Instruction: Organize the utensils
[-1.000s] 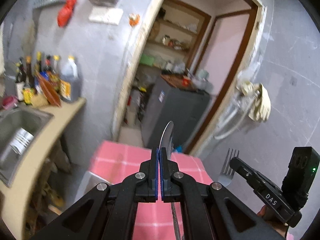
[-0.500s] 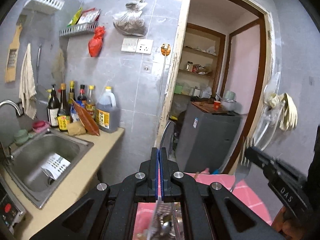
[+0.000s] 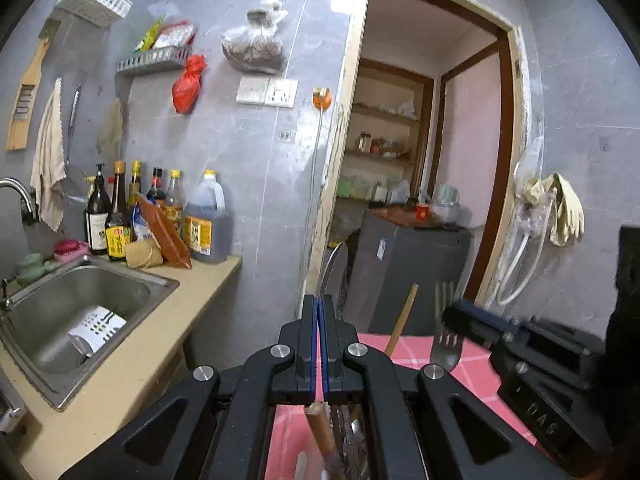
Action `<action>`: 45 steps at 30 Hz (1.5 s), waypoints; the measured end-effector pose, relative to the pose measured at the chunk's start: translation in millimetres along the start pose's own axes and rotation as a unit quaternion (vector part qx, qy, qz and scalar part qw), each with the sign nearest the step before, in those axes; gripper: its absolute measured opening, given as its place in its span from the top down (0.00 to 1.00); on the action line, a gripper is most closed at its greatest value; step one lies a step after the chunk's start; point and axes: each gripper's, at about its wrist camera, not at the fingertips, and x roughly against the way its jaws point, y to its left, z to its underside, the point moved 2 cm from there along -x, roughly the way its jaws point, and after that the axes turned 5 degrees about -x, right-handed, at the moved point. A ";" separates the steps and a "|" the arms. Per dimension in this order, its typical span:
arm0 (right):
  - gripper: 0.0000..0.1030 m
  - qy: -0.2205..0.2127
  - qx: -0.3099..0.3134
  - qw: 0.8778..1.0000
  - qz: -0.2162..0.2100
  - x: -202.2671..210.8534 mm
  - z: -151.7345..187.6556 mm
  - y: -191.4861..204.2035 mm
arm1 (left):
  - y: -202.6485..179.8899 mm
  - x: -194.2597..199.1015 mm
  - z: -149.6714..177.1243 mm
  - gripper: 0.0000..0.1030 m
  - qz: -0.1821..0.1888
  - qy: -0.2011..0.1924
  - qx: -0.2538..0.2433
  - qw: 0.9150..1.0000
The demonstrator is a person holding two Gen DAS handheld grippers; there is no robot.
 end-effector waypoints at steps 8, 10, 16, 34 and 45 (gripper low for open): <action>0.98 0.023 -0.022 0.999 -0.003 -4.1 17.9 0.0 | 2.3 7.4 0.3 0.98 0.008 -0.021 -0.012 1.000; 0.98 0.027 -0.023 0.999 -0.001 -3.4 21.5 -0.5 | 0.7 4.7 -0.2 0.98 0.008 -0.022 -0.017 1.000; 0.95 0.035 -0.031 0.999 -0.001 -0.3 26.0 -3.1 | 1.9 -0.4 6.6 0.97 0.022 -0.002 -0.010 1.000; 0.57 0.012 -0.105 0.993 0.053 45.4 16.2 -29.0 | 3.2 19.9 13.1 0.61 0.074 0.052 0.032 0.995; 0.28 0.000 -0.145 0.981 0.128 131.4 24.8 -60.5 | -31.8 79.1 -0.7 0.21 0.077 0.045 0.013 0.996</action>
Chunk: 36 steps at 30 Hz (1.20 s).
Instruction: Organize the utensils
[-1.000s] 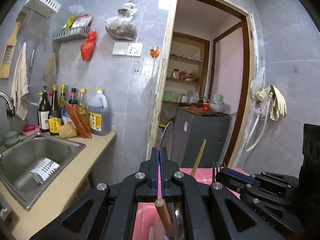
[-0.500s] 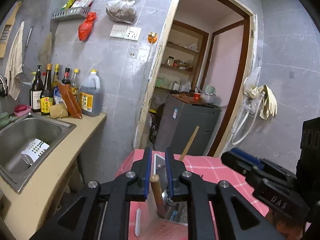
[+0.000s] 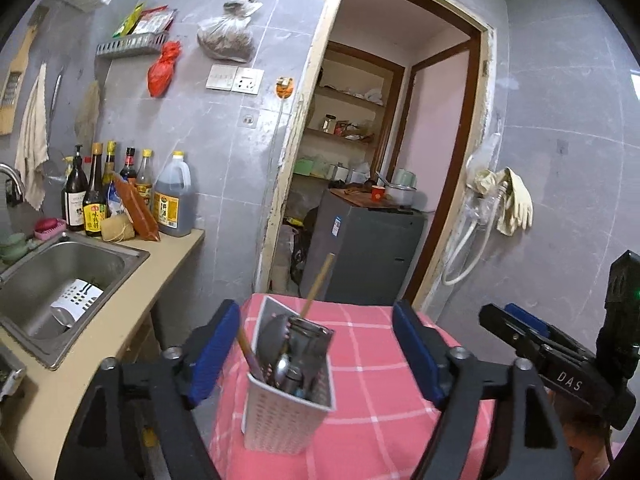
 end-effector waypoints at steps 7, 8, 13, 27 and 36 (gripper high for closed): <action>0.06 0.003 -0.005 0.999 0.035 59.8 9.6 -27.4 | -35.0 43.1 13.2 0.00 0.004 0.011 -0.009 1.000; 0.05 0.005 -0.002 0.999 0.038 69.4 11.0 -29.7 | -38.4 48.3 15.7 0.00 0.004 0.013 -0.008 1.000; 0.02 0.001 0.004 0.999 0.049 112.5 16.1 -34.7 | -51.9 74.8 30.9 0.00 0.005 0.025 -0.006 1.000; 0.01 0.006 0.005 0.998 0.059 204.5 54.0 -34.2 | -68.1 148.2 66.0 0.00 -0.013 0.032 -0.018 0.999; 0.01 0.011 -0.001 0.998 0.058 217.5 69.2 -31.7 | -64.1 164.6 78.5 0.00 -0.018 0.039 -0.018 0.999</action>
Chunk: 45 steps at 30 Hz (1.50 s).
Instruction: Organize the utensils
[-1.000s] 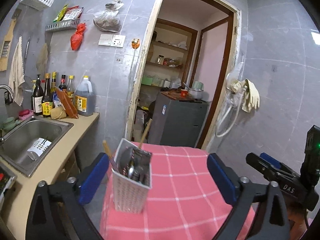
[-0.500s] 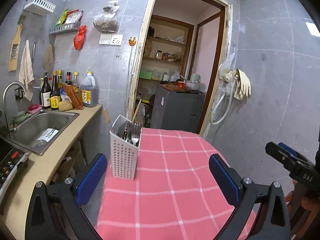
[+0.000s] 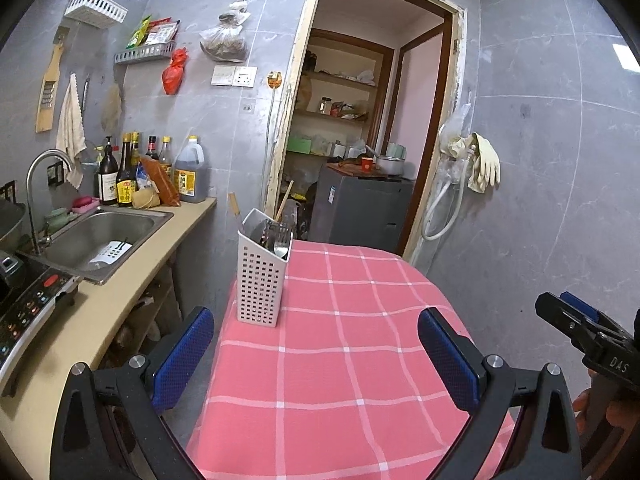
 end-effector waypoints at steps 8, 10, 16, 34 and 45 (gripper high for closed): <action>0.01 0.002 0.002 1.000 -0.003 -1.5 3.6 3.9 | 4.3 3.7 1.8 0.00 -0.005 0.002 0.001 1.000; 0.01 0.003 0.002 1.000 -0.004 -2.0 4.9 4.8 | 5.3 3.5 1.8 0.00 -0.005 0.002 0.002 1.000; 0.01 0.004 0.002 1.000 -0.004 -2.4 5.2 5.6 | 6.6 3.4 1.8 0.00 -0.006 0.003 0.003 1.000; 0.01 0.005 0.004 1.000 -0.004 -7.6 8.9 10.6 | 9.8 4.0 3.9 0.00 -0.008 0.002 0.008 1.000; 0.01 0.005 0.004 1.000 -0.004 -8.1 8.9 11.2 | 13.0 5.6 4.1 0.00 -0.011 0.003 0.009 1.000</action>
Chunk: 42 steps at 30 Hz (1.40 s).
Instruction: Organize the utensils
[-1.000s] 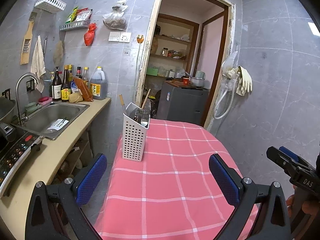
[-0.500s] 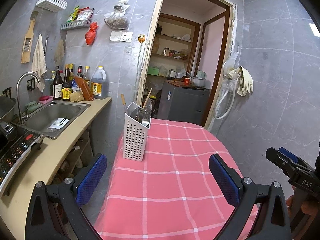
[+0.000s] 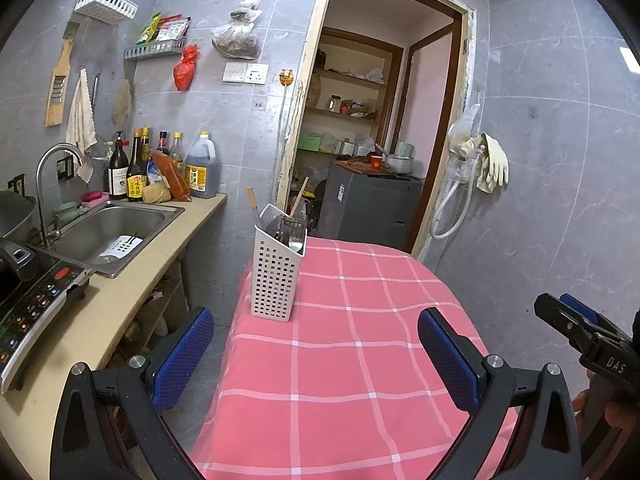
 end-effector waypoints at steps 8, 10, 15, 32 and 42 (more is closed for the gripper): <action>0.01 0.000 0.000 1.000 0.000 0.2 0.0 0.4 | 2.4 1.3 0.7 0.00 -0.001 0.000 0.001 1.000; 0.01 0.000 0.000 1.000 0.000 0.4 0.8 1.4 | 2.8 1.0 0.6 0.00 -0.001 -0.001 0.001 1.000; 0.01 0.000 0.000 1.000 0.001 0.5 1.5 2.3 | 5.0 2.6 2.0 0.00 -0.002 0.000 0.001 1.000; 0.01 0.003 0.001 1.000 0.001 -0.2 1.8 3.9 | 3.0 1.9 6.6 0.00 -0.007 0.002 0.002 1.000; 0.01 0.010 0.001 1.000 0.001 -6.5 5.4 0.8 | -0.1 -7.9 6.6 0.00 -0.022 0.016 -0.002 1.000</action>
